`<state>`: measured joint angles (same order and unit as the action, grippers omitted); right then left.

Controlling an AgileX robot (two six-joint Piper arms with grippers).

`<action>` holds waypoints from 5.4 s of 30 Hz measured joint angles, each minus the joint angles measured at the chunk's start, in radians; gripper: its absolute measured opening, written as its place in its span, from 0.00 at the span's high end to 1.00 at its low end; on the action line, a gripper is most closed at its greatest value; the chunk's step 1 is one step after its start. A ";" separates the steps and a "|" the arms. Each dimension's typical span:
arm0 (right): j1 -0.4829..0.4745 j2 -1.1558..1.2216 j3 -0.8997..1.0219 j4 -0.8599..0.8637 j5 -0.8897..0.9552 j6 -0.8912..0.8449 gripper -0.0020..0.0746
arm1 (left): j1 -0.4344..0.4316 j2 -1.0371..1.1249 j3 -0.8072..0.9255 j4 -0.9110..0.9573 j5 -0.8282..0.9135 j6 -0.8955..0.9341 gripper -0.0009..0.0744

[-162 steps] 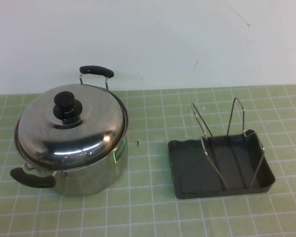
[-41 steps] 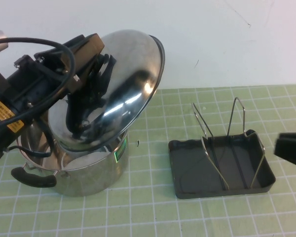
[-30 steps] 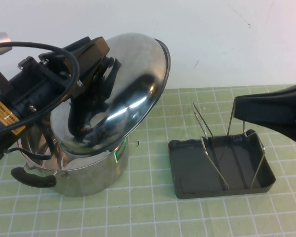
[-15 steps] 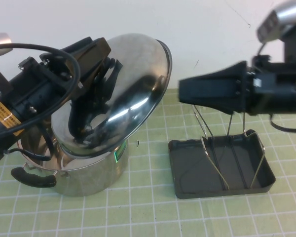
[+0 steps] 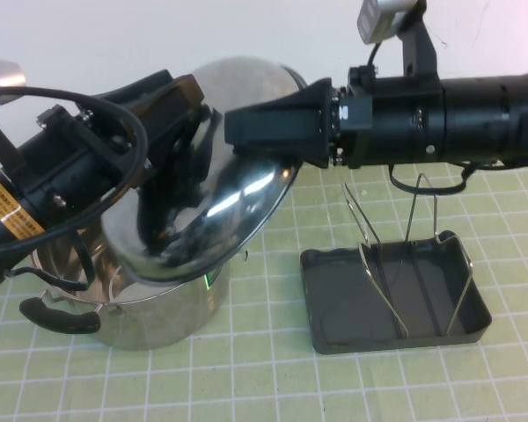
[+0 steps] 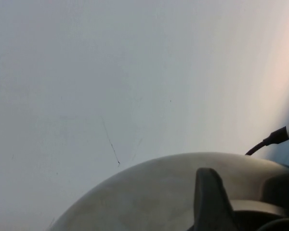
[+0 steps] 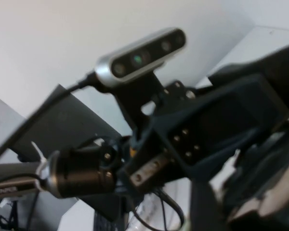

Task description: Put pot lid on rack

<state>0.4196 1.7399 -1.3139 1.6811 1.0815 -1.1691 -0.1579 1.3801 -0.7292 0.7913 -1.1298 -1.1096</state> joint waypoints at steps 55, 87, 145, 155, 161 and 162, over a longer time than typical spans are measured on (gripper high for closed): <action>-0.119 -0.319 0.213 -0.735 -0.324 0.235 0.86 | 0.336 0.000 0.000 0.431 0.008 -0.235 0.99; -0.119 -0.250 0.215 -0.726 -0.343 0.225 0.74 | 0.336 0.000 0.000 0.546 0.007 -0.254 0.99; -0.124 -1.342 0.923 -0.338 -0.879 -0.259 0.98 | 0.336 -0.965 0.588 0.869 0.737 -0.314 0.99; -0.124 -1.432 1.079 -0.397 -1.157 -0.275 0.98 | 0.336 -0.965 0.590 0.914 0.725 -0.316 0.99; -0.218 -1.594 1.276 -1.154 -1.287 0.427 0.98 | 0.336 -0.965 0.590 0.921 0.705 -0.316 0.99; -0.269 -1.617 1.300 -1.290 -1.262 0.548 0.98 | 0.336 -0.965 0.590 0.921 0.705 -0.316 0.99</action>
<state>0.1510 0.1231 -0.0141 0.3908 -0.1803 -0.6215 0.1780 0.4152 -0.1392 1.7121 -0.4253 -1.4258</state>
